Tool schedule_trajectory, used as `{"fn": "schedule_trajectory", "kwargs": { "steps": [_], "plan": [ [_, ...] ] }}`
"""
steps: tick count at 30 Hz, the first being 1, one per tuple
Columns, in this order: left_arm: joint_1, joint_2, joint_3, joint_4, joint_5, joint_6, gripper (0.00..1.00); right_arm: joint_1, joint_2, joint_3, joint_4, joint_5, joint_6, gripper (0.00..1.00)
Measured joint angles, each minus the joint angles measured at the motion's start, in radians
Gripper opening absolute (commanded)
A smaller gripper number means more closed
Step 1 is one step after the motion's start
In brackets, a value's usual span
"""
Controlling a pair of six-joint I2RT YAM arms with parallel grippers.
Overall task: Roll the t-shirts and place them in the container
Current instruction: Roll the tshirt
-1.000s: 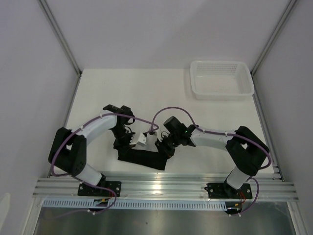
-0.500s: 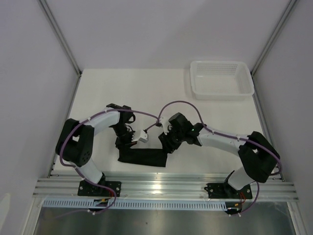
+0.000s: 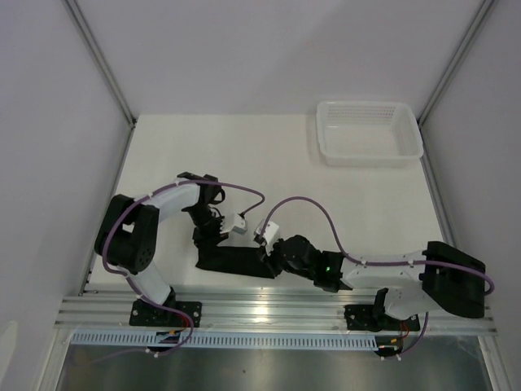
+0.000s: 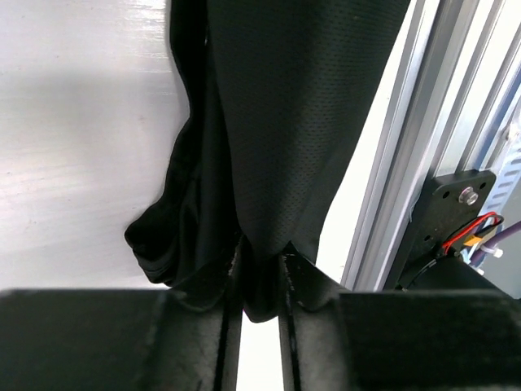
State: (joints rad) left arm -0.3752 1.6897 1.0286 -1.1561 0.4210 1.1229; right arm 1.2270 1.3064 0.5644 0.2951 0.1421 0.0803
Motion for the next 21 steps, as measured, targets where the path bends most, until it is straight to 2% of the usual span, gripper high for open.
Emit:
{"fn": "schedule_trajectory", "kwargs": {
  "steps": [5, 11, 21],
  "plan": [
    [0.003, 0.003, 0.0, 0.01, -0.002, -0.024, 0.24, 0.006, 0.142, 0.0, 0.21, 0.037, 0.01, 0.1],
    [0.005, 0.018, 0.0, 0.038, -0.007, -0.077, 0.26, -0.007, 0.231, -0.007, 0.324, 0.037, 0.035, 0.09],
    [0.025, -0.005, -0.003, 0.114, -0.013, -0.172, 0.42, -0.046, 0.294, -0.116, 0.486, 0.061, 0.136, 0.09]
  ]
}}
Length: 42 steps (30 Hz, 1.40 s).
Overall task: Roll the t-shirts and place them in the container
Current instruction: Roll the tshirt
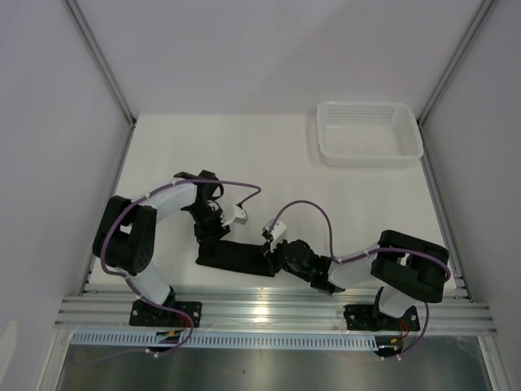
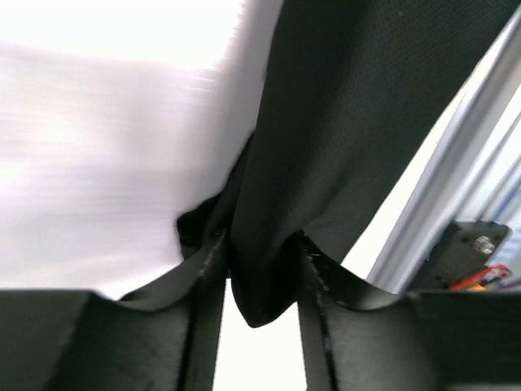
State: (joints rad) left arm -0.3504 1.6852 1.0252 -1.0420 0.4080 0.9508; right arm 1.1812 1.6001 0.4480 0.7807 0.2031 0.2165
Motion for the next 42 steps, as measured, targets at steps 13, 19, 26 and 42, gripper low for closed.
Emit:
{"fn": "schedule_trajectory", "kwargs": {
  "steps": [13, 19, 26, 42],
  "plan": [
    [0.057, -0.094, 0.047, -0.003, 0.001, -0.025, 0.61, -0.002, 0.018, -0.034, 0.047, 0.019, 0.05, 0.09],
    [0.08, -0.216, 0.106, -0.018, 0.036, -0.067, 0.43, -0.002, 0.018, -0.034, 0.04, 0.029, 0.056, 0.09],
    [0.0, -0.33, 0.008, 0.054, 0.072, -0.15, 0.26, -0.002, 0.017, -0.031, 0.03, 0.037, 0.056, 0.08],
    [0.057, -0.086, -0.073, 0.2, -0.013, -0.217, 0.24, -0.002, -0.003, -0.016, -0.032, 0.045, 0.022, 0.09]
  ]
}}
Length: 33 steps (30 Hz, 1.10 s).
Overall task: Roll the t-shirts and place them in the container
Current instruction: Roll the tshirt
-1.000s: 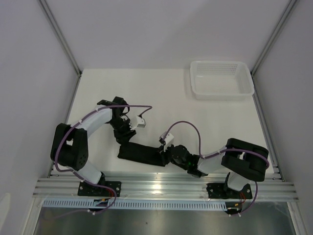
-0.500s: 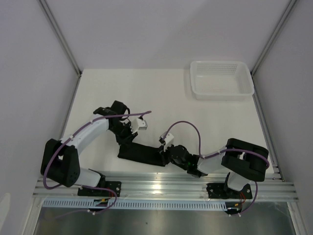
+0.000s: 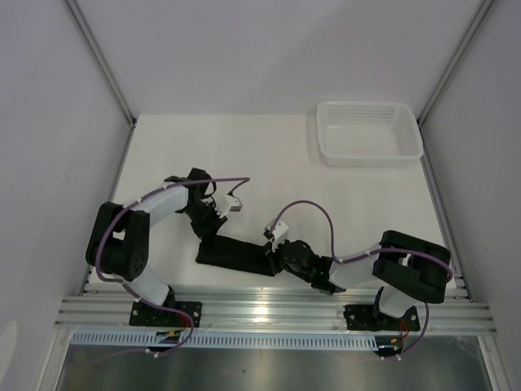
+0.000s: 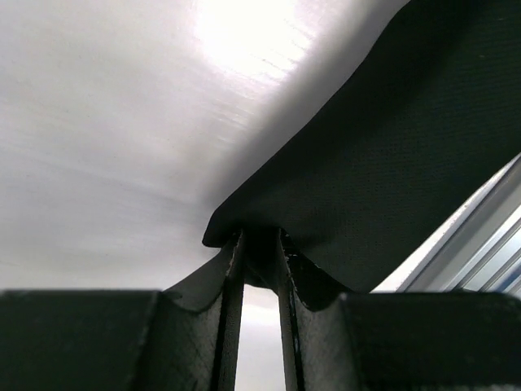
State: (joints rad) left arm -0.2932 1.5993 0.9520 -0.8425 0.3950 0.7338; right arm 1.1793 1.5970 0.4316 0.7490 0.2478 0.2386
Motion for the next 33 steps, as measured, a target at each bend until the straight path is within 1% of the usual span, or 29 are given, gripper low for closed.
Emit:
{"fn": "schedule_trajectory", "kwargs": {
  "steps": [3, 6, 10, 14, 18, 22, 25, 27, 28, 30, 31, 33],
  "plan": [
    [0.021, 0.023, 0.0, 0.003, 0.0, 0.0, 0.25, 0.0, -0.008, 0.001, -0.016, 0.0, -0.011, 0.09],
    [0.039, 0.008, 0.0, -0.007, 0.0, 0.0, 0.29, 0.0, -0.013, 0.011, -0.042, -0.002, -0.024, 0.1],
    [0.045, -0.064, 0.008, -0.061, 0.005, -0.003, 0.34, 0.0, -0.014, 0.036, -0.081, -0.008, -0.048, 0.11],
    [0.045, -0.15, 0.058, -0.111, 0.026, -0.021, 0.36, 0.0, -0.016, 0.059, -0.123, -0.018, -0.075, 0.13],
    [0.032, -0.209, 0.063, -0.109, 0.066, -0.053, 0.36, 0.0, -0.04, 0.061, -0.151, -0.02, -0.103, 0.16],
    [0.005, -0.166, 0.018, -0.079, 0.096, -0.08, 0.34, 0.0, -0.06, 0.076, -0.186, -0.02, -0.158, 0.2],
    [-0.007, -0.081, -0.021, -0.06, 0.098, -0.096, 0.34, 0.006, -0.061, 0.114, -0.24, -0.019, -0.211, 0.25],
    [-0.009, -0.037, -0.035, -0.048, 0.097, -0.106, 0.34, 0.023, -0.068, 0.148, -0.286, -0.011, -0.258, 0.32],
    [-0.009, -0.026, -0.039, -0.043, 0.097, -0.11, 0.34, 0.032, -0.071, 0.159, -0.301, -0.008, -0.272, 0.39],
    [-0.009, -0.018, -0.04, -0.031, 0.099, -0.117, 0.34, 0.06, -0.084, 0.187, -0.34, 0.007, -0.318, 0.47],
    [-0.009, -0.018, -0.04, -0.028, 0.101, -0.122, 0.34, 0.076, -0.091, 0.198, -0.352, 0.012, -0.342, 0.54],
    [-0.009, -0.018, -0.04, -0.025, 0.105, -0.126, 0.34, 0.116, -0.097, 0.222, -0.385, 0.032, -0.397, 0.6]
  ]
}}
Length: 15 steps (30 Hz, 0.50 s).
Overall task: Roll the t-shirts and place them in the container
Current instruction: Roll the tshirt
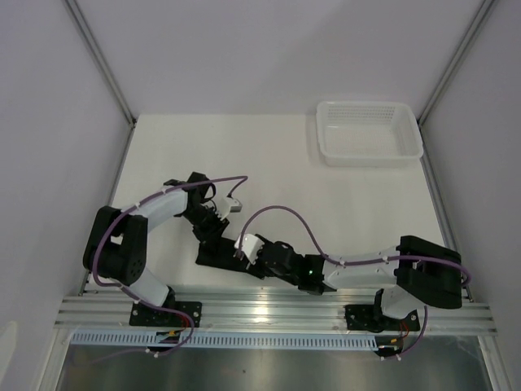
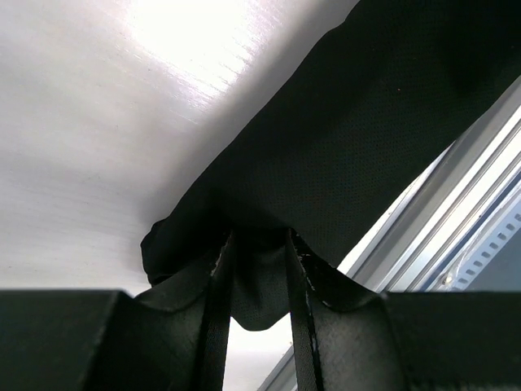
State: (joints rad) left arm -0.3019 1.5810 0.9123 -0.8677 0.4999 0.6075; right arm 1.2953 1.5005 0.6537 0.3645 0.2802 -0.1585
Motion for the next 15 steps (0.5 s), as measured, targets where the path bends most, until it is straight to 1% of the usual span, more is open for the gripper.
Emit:
{"fn": "schedule_trajectory", "kwargs": {
  "steps": [1, 4, 6, 11, 15],
  "plan": [
    [0.0, 0.0, 0.0, 0.0, 0.002, -0.003, 0.34, 0.019, 0.003, 0.014, -0.018, 0.008, -0.026, 0.63],
    [0.0, 0.0, 0.0, 0.002, 0.002, -0.006, 0.34, 0.074, 0.041, 0.078, -0.082, 0.042, -0.104, 0.66],
    [0.0, 0.0, 0.0, 0.002, 0.002, -0.006, 0.35, 0.105, 0.089, 0.138, -0.13, 0.073, -0.145, 0.66],
    [0.0, -0.005, 0.0, 0.002, 0.0, -0.005, 0.35, 0.14, 0.218, 0.257, -0.229, 0.131, -0.207, 0.68],
    [0.0, -0.005, 0.0, 0.003, -0.003, -0.005, 0.35, 0.14, 0.278, 0.314, -0.328, 0.125, -0.229, 0.7]
  ]
}}
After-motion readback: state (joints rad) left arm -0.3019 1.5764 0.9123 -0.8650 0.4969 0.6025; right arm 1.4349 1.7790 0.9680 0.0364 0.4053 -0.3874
